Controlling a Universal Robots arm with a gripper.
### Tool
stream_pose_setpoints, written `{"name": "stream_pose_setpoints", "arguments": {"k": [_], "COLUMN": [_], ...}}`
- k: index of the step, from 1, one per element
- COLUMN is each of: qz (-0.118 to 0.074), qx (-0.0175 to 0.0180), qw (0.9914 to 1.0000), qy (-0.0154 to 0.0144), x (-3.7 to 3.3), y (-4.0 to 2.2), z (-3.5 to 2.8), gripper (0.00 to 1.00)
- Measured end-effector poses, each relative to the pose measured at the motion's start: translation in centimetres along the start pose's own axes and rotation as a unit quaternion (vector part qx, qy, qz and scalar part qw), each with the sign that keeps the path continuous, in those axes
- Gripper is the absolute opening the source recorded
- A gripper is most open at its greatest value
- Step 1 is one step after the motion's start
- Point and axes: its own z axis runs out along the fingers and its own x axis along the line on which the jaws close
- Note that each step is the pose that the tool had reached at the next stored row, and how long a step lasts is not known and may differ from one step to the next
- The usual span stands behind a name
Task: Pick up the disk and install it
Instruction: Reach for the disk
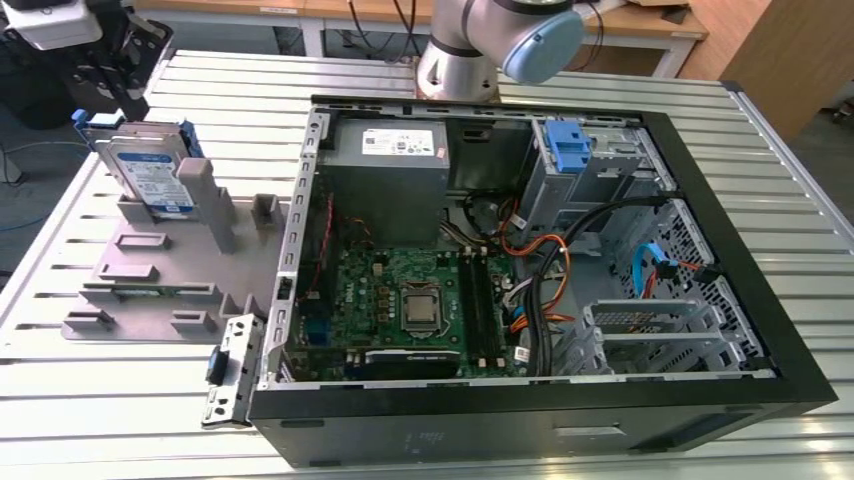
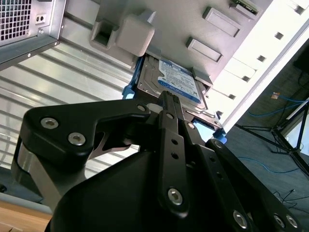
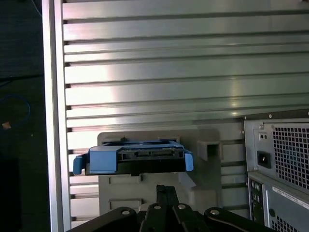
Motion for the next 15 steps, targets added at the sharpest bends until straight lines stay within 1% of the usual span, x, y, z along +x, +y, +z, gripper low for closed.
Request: {"name": "stream_pose_setpoints", "arguments": {"k": [4,5,6,7,8,12,15], "qz": [0.000,0.000,0.000,0.001,0.001,0.001,0.001], "qx": [0.0000,-0.0001,0.0003,0.0010,0.0012,0.0013,0.0013], "qw": [1.00000,1.00000,0.99998,0.99991,0.99986,0.99985,0.99985], "qy": [0.0000,0.0005,0.0060,0.0135,0.0166,0.0172,0.0172], "x": [0.01,0.01,0.01,0.02,0.02,0.01,0.03], "y": [0.01,0.01,0.01,0.00,0.00,0.01,0.25], "z": [0.01,0.03,0.07,0.09,0.10,0.10,0.14], "gripper": [0.11,0.11,0.11,0.11,0.11,0.11,0.11]}}
